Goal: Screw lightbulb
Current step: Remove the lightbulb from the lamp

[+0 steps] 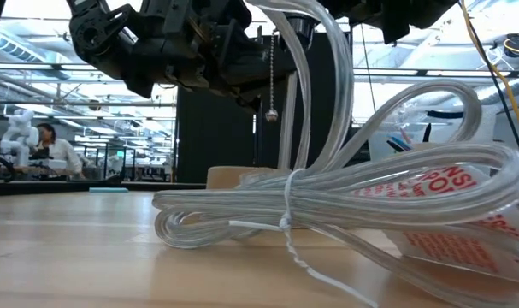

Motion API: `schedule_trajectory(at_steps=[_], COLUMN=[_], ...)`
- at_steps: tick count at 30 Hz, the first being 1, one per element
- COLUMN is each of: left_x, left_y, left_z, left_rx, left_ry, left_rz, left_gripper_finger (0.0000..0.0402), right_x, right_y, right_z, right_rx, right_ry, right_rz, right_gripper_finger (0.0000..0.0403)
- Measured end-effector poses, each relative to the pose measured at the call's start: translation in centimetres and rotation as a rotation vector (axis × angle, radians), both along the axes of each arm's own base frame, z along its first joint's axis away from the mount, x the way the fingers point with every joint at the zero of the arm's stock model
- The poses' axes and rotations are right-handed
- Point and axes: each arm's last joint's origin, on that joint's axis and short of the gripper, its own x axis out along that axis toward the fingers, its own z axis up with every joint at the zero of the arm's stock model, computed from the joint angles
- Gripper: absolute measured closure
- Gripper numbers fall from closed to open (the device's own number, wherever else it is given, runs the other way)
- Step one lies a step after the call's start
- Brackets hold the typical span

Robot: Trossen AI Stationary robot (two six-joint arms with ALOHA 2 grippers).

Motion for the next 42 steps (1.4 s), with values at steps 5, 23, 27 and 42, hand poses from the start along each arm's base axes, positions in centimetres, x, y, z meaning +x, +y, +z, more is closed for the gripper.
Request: schedule_trajectory(at_steps=[5, 23, 27, 42], left_x=[0.0, 0.0, 0.0, 0.0], left_y=[0.1, 0.0, 0.0, 0.1], left_z=[-0.1, -0.1, -0.1, -0.2], left_rx=[0.005, 0.009, 0.014, 0.019], left_ry=[0.003, 0.004, 0.006, 0.017], left_rz=[-0.003, 0.007, 0.009, 0.024], left_gripper_finger=[0.0354, 0.0354, 0.0354, 0.0354], right_x=[0.0, -0.2, -0.1, -3.7], right_y=[0.5, 2.4, 2.8, 5.0], right_z=[0.3, 0.2, -0.3, 2.6], right_rx=[0.003, 0.048, 0.032, -0.083], right_ry=[-0.021, 0.052, 0.097, 0.089], right_rz=[-0.017, 0.013, -0.054, -0.331], right_gripper_finger=[0.0207, 0.0131, 0.0131, 0.0131])
